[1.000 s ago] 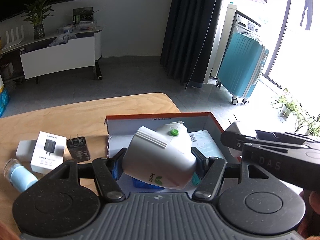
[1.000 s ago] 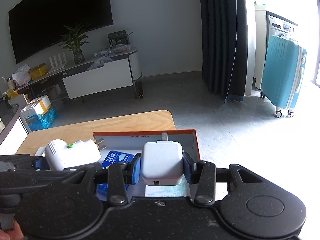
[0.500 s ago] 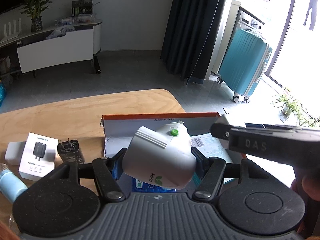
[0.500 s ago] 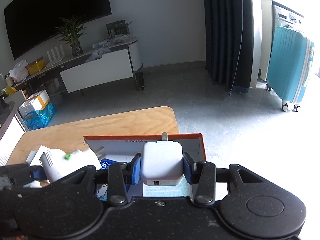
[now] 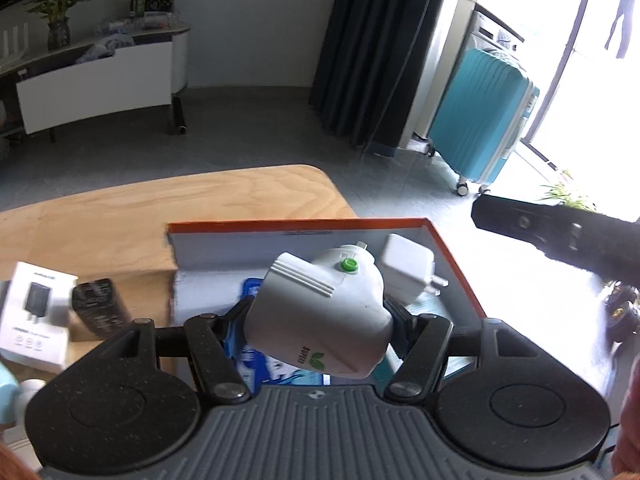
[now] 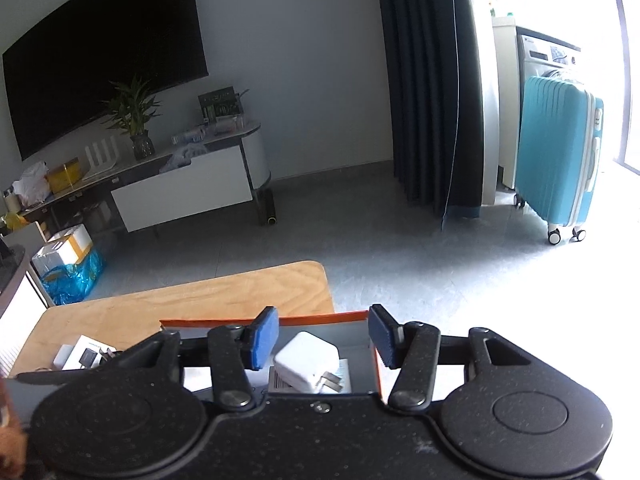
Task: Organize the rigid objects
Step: 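Release the charger from the right tool while the left tool sets the diffuser in the tray, then withdraw both tools from the tray toward the glass bottle diffuser on the table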
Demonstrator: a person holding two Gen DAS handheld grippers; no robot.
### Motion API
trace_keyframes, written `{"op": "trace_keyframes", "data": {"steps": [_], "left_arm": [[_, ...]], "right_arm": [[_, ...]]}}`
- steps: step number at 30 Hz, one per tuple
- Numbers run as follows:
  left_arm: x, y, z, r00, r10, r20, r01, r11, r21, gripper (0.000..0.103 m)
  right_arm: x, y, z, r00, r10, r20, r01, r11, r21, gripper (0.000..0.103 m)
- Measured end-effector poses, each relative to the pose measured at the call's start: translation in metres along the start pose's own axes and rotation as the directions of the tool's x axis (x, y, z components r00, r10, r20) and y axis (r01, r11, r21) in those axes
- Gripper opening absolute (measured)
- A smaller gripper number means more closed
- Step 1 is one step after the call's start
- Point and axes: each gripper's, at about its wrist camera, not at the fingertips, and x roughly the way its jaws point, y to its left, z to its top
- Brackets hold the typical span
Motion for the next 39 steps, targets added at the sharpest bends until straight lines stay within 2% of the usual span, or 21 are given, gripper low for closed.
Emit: {"op": "trace_keyframes", "data": {"steps": [2, 3, 4, 8, 12, 21, 28, 39], "left_arm": [[0.001, -0.002, 0.002, 1.000, -0.016, -0.003, 0.016, 1.000, -0.004, 0.069], [0.001, -0.002, 0.002, 1.000, -0.018, -0.005, 0.018, 1.000, -0.007, 0.076], [-0.002, -0.002, 0.002, 1.000, -0.023, 0.000, 0.023, 1.000, -0.011, 0.078], [-0.014, 0.004, 0.002, 1.000, -0.012, 0.013, 0.012, 1.000, -0.019, 0.078], [-0.031, 0.013, 0.000, 0.999, 0.029, 0.019, -0.029, 0.999, -0.030, 0.079], [-0.070, 0.029, -0.008, 0.991, 0.129, 0.019, -0.129, 0.991, -0.033, 0.087], [-0.095, 0.041, -0.018, 0.982, 0.186, 0.032, -0.185, 0.982, -0.024, 0.091], [-0.117, 0.071, -0.034, 0.974, 0.227, 0.025, -0.225, 0.972, -0.065, 0.091]], "right_arm": [[-0.006, 0.001, -0.001, 1.000, -0.012, 0.009, 0.012, 1.000, -0.010, 0.063], [-0.009, 0.001, -0.001, 1.000, -0.014, 0.013, 0.014, 1.000, -0.011, 0.063], [-0.012, 0.002, -0.002, 1.000, -0.010, 0.015, 0.010, 1.000, -0.007, 0.064], [-0.019, 0.008, -0.005, 1.000, -0.001, 0.014, 0.001, 1.000, -0.006, 0.067], [-0.028, 0.017, -0.011, 1.000, -0.001, 0.015, 0.001, 1.000, -0.014, 0.077], [-0.049, 0.034, -0.025, 1.000, 0.012, 0.009, -0.012, 1.000, -0.019, 0.086], [-0.060, 0.056, -0.034, 0.999, 0.031, -0.006, -0.031, 0.999, -0.042, 0.087], [-0.062, 0.093, -0.045, 0.997, 0.076, -0.035, -0.078, 0.994, -0.077, 0.088]]}}
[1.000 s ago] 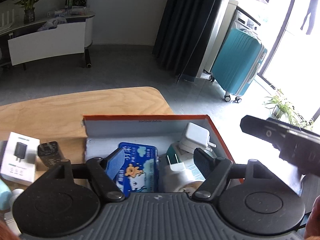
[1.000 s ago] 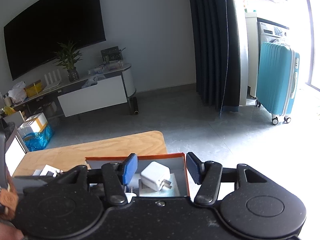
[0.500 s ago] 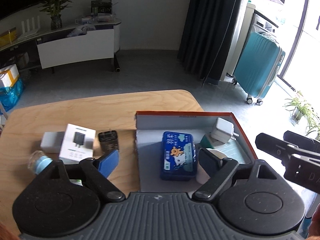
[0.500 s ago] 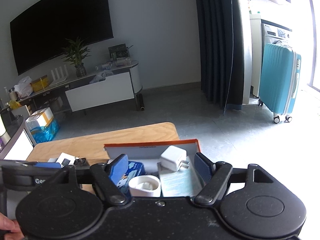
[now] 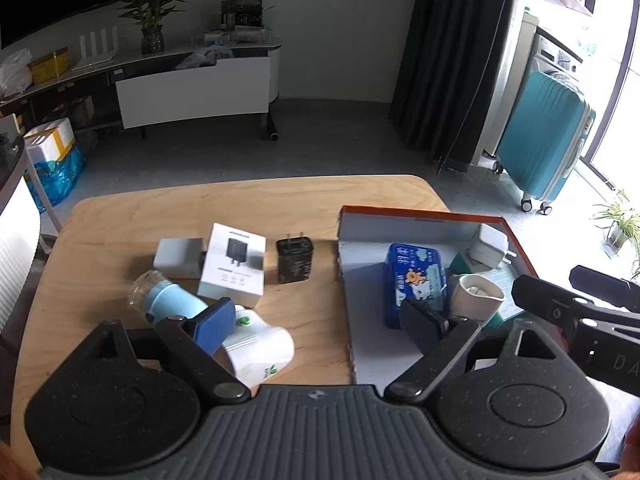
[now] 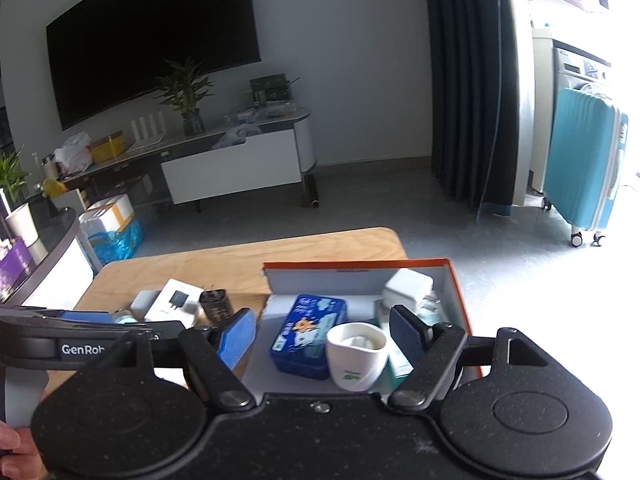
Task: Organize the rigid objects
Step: 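Withdraw both tools from the tray toward the glass bottle diffuser on the table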
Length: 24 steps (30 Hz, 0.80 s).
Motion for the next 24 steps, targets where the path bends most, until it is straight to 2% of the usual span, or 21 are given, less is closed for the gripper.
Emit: {"op": "trace_keyframes", "data": {"steps": [10, 24], "left_arm": [[-0.009, 0.031, -0.011, 0.999, 0.048, -0.010, -0.049, 0.998, -0.028, 0.091], [-0.015, 0.061, -0.021, 0.998, 0.066, -0.018, -0.067, 0.995, -0.070, 0.091]], "right_arm": [[0.008, 0.029, -0.009, 0.998, 0.048, -0.034, -0.049, 0.998, -0.032, 0.088], [0.020, 0.061, -0.016, 0.993, 0.098, -0.070, -0.104, 0.992, -0.076, 0.088]]}}
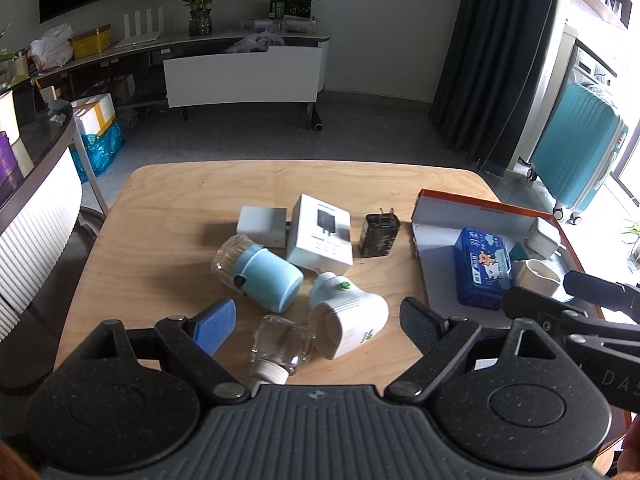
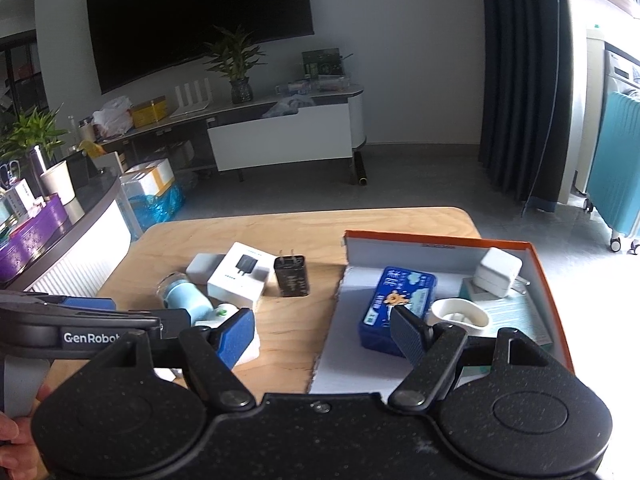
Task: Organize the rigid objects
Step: 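Withdraw both tools from the tray toward the glass bottle diffuser on the table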
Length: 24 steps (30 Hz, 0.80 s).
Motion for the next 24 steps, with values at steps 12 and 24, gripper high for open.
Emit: {"op": "trace_keyframes", "data": {"steps": [12, 24], "left_arm": [[0.000, 0.030, -0.013, 1.000, 0.001, -0.017, -0.002, 0.999, -0.048, 0.091], [0.002, 0.058, -0.024, 1.000, 0.010, -0.028, -0.013, 0.996, -0.083, 0.092]], "right_arm": [[0.012, 0.023, -0.009, 0.998, 0.047, -0.038, -0.047, 0.999, -0.022, 0.088], [0.022, 0.039, -0.016, 0.994, 0.087, -0.074, -0.091, 0.995, -0.050, 0.088]]}}
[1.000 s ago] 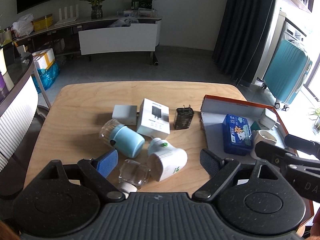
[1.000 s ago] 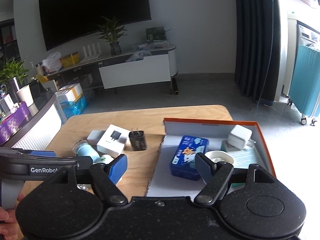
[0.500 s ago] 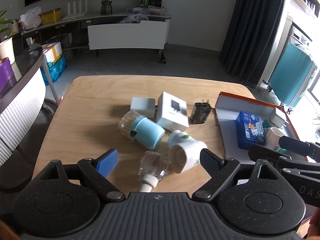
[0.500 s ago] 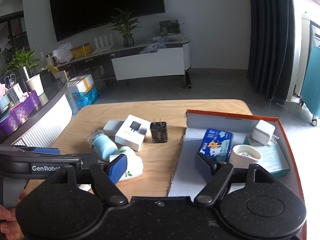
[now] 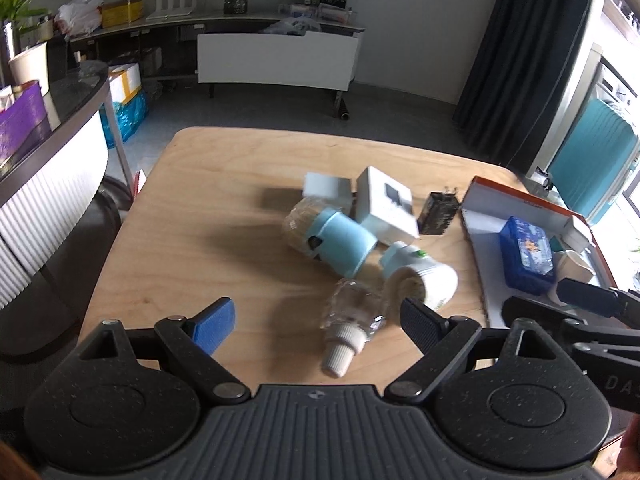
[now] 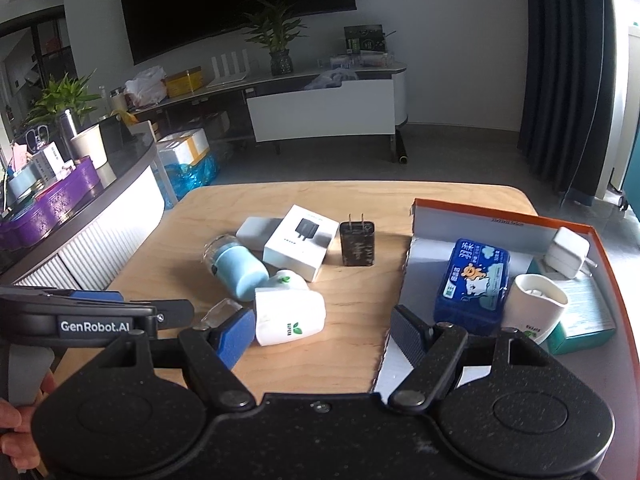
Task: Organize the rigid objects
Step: 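Withdraw both tools from the tray toward the glass bottle diffuser on the table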
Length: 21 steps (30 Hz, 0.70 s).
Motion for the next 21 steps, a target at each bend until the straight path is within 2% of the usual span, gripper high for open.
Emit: {"op": "trace_keyframes", "data": {"steps": [7, 16, 21], "left_arm": [[0.010, 0.006, -0.010, 0.999, -0.004, -0.032, 0.004, 1.000, -0.002, 0.092], [0.032, -0.008, -0.014, 0.999, 0.005, -0.038, -0.001, 0.996, 0.087, 0.092], [0.048, -0.014, -0.013, 0.999, -0.002, -0.049, 0.007, 0.995, 0.099, 0.089]], "right_arm": [[0.006, -0.002, -0.005, 1.000, 0.003, -0.017, -0.003, 1.000, 0.006, 0.088], [0.009, -0.006, -0.010, 1.000, 0.002, -0.028, -0.002, 1.000, 0.020, 0.088], [0.009, -0.009, -0.012, 1.000, -0.002, -0.029, 0.003, 1.000, 0.025, 0.088]]}}
